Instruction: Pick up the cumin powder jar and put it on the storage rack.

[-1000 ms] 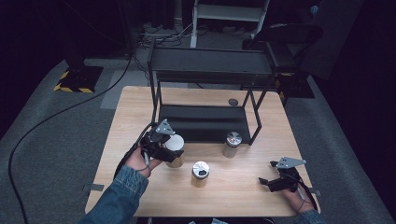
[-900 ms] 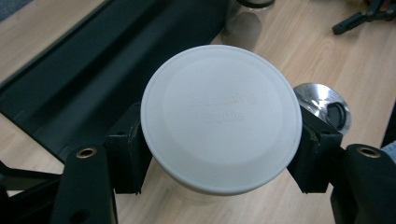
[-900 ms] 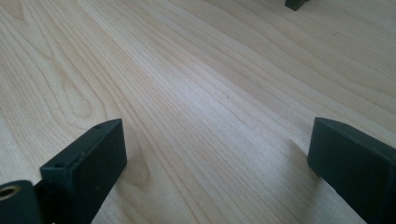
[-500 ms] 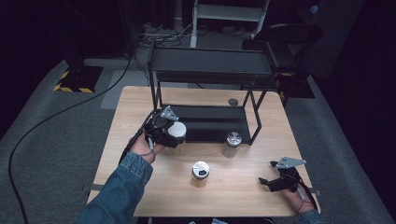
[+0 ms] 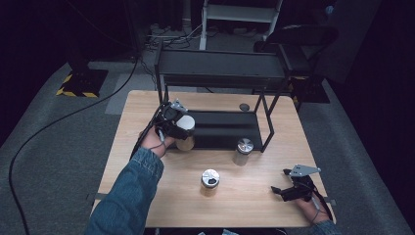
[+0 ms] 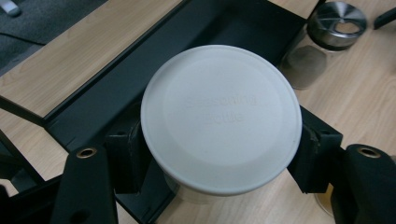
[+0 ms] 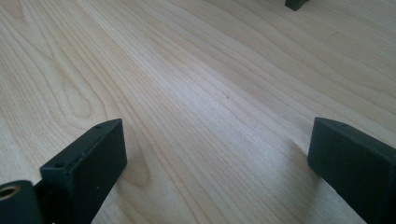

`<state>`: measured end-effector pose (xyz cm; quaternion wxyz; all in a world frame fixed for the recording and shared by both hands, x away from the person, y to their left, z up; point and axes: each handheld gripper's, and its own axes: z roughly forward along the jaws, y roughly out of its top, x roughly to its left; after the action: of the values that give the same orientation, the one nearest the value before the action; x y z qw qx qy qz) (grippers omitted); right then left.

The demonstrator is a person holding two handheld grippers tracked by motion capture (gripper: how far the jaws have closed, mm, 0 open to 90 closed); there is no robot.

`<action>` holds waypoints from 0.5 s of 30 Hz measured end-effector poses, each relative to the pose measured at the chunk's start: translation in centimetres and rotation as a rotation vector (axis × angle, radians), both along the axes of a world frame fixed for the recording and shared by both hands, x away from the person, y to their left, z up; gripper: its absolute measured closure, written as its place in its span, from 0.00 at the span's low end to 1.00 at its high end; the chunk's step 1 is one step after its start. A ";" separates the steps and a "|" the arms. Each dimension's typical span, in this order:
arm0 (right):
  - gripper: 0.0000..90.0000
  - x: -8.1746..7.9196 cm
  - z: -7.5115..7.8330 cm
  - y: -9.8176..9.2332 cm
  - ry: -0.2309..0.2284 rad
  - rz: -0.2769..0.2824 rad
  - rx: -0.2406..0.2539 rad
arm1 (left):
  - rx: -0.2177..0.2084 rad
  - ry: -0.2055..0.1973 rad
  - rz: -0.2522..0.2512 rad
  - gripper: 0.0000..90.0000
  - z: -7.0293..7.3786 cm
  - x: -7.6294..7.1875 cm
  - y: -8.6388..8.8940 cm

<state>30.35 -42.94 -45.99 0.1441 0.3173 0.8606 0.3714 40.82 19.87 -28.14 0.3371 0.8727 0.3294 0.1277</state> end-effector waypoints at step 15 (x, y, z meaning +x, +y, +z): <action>0.05 0.0 0.0 0.0 0.000 0.000 0.000 | 0.019 0.020 0.051 0.37 -1.6 3.4 -1.2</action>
<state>30.34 -42.94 -45.99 0.1442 0.3172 0.8606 0.3714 44.17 18.71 -29.75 0.3219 0.8685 0.3536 0.1305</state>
